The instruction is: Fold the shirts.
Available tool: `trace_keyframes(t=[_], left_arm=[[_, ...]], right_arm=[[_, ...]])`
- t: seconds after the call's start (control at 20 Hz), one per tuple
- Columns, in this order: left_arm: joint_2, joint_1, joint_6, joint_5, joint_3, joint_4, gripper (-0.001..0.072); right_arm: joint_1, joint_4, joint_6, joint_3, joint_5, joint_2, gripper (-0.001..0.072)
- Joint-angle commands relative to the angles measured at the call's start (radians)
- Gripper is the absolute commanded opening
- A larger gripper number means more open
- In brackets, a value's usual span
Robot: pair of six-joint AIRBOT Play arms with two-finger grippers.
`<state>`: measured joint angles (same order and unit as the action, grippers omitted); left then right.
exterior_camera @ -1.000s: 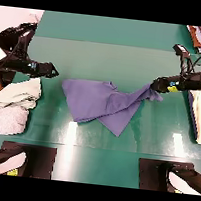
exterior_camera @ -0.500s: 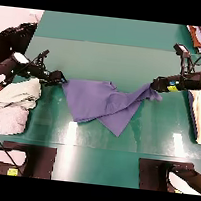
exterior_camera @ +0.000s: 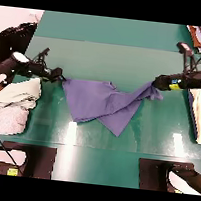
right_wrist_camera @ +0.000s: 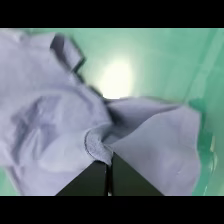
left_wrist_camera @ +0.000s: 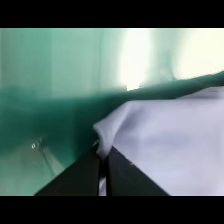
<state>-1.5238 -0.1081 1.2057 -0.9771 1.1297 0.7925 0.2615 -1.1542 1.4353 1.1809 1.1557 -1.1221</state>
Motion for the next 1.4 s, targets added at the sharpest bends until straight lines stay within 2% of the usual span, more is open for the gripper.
trace_keyframes(t=[0.0, 0.3, 0.55, 0.65, 0.9, 1.1, 1.35], left_arm=[[0.134, -0.022, 0.003, 0.0, 0.084, 0.035, 0.0024], [0.528, -0.047, -0.002, -0.008, 0.45, 0.119, 0.0025], [0.719, -0.047, 0.012, -0.011, 0.661, 0.117, 0.0024], [0.756, -0.047, 0.052, -0.011, 0.731, 0.117, 0.0024], [0.773, -0.047, 0.119, -0.068, 0.915, 0.116, 0.0024], [0.752, -0.047, 0.156, -0.138, 0.856, 0.121, 0.0024], [0.63, -0.047, 0.156, -0.326, 0.578, 0.117, 0.0024]], right_arm=[[-0.071, -0.001, 0.0, 0.118, 0.033, 0.001, 0.0013], [-0.236, 0.0, -0.036, 0.591, 0.113, 0.001, 0.0013], [-0.322, 0.0, -0.057, 0.895, 0.243, 0.003, 0.0013], [-0.35, 0.0, -0.06, 0.916, 0.247, 0.042, 0.0013], [-0.47, 0.0, -0.075, 0.769, 0.161, 0.226, 0.0013], [-0.546, 0.003, -0.075, 0.794, 0.169, 0.24, 0.0013], [-0.461, 0.005, -0.075, 0.828, 0.336, 0.01, 0.0013]])
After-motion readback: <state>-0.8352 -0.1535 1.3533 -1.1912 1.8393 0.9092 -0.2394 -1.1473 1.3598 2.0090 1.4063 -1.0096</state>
